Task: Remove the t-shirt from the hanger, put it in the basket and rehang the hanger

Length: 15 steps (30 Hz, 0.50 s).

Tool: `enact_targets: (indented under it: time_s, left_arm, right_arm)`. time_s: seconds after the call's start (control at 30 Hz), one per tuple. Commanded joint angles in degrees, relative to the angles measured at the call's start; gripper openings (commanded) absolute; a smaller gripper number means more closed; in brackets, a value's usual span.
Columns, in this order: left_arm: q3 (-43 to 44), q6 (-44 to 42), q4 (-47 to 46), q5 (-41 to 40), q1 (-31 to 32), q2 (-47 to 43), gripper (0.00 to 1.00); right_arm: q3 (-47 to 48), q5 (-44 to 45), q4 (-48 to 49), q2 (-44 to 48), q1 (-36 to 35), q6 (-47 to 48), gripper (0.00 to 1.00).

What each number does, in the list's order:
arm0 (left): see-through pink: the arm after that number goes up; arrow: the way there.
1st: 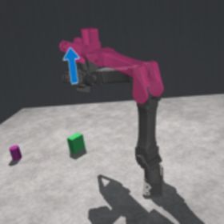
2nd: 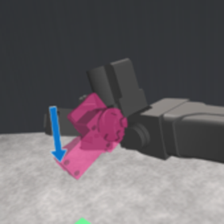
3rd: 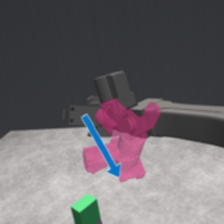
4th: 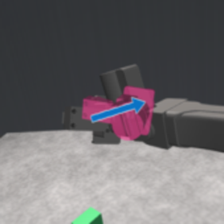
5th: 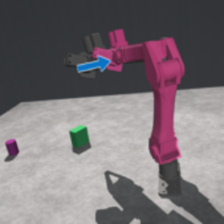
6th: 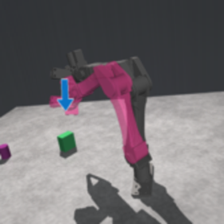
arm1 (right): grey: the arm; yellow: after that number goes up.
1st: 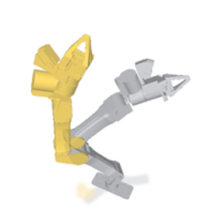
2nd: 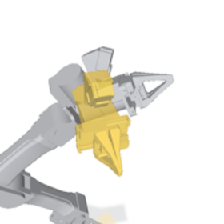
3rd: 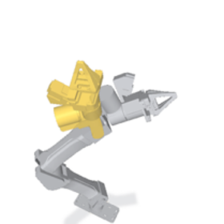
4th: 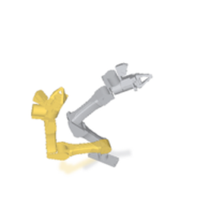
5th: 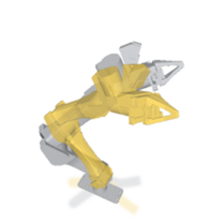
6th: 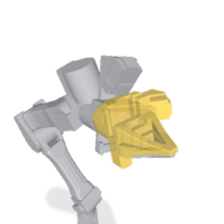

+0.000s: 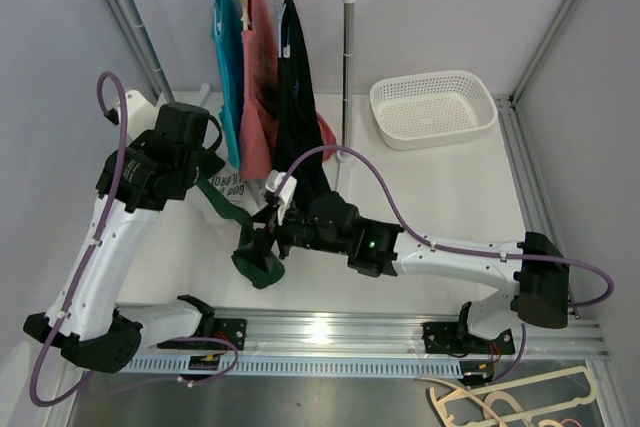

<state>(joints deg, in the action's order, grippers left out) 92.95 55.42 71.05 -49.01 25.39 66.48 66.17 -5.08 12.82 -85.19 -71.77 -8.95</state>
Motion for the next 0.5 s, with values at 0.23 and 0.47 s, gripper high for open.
enact_targets:
  time_s: [0.23,0.47]
  left_arm:
    - [9.0,-1.4,-2.2,-1.3,0.5,1.6,0.01]
    - [8.0,-2.6,-3.5,-4.6,0.5,1.0,0.01]
  right_arm:
    - [-0.2,5.0,5.9,-3.1,-0.8,0.1,0.29]
    - [-1.1,7.3,4.3,1.2,-0.9,0.4,0.0]
